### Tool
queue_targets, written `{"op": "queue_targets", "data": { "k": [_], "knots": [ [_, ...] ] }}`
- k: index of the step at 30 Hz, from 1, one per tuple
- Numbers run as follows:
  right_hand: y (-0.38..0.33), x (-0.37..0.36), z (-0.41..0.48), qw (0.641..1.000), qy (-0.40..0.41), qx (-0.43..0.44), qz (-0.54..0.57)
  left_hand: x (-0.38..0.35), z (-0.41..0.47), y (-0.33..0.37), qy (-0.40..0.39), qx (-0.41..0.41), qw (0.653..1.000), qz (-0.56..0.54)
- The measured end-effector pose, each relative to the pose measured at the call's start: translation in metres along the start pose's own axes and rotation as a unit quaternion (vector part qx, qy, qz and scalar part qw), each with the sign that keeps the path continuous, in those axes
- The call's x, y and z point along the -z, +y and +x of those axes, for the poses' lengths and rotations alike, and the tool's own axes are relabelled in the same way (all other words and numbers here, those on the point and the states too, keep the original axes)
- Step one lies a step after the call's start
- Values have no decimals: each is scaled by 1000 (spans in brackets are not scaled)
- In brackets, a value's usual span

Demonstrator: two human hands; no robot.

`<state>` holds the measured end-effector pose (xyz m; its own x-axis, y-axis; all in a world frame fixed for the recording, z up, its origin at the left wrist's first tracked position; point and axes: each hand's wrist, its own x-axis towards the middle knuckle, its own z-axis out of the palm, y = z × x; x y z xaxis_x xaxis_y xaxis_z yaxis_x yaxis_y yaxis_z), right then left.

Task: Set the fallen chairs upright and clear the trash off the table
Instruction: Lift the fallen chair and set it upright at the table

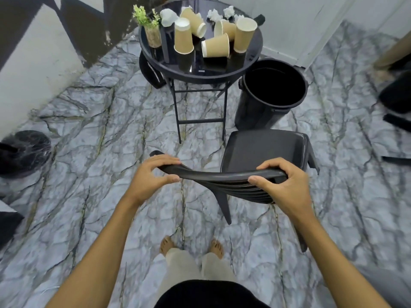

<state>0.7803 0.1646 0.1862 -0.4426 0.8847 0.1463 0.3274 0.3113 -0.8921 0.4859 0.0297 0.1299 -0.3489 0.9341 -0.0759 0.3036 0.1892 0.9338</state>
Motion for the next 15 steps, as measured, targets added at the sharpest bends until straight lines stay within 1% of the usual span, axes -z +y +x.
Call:
{"op": "queue_targets", "data": {
  "k": [3, 5, 7, 10, 15],
  "knots": [
    [6, 11, -6, 1000, 13, -19, -7, 6, 14, -14, -53, 19, 998, 30],
    [7, 16, -7, 999, 19, -32, 5, 5, 18, -21, -65, 18, 997, 42],
    [9, 19, -5, 998, 27, -44, 30, -2, 20, -22, -35, -4, 999, 27],
    [12, 21, -2, 995, 57, -44, 69, -18, 24, -17, 18, -60, 998, -20],
    [19, 42, 7, 987, 106, -44, 109, -39, 43, 6, 45, -106, 993, -32]
  ]
}}
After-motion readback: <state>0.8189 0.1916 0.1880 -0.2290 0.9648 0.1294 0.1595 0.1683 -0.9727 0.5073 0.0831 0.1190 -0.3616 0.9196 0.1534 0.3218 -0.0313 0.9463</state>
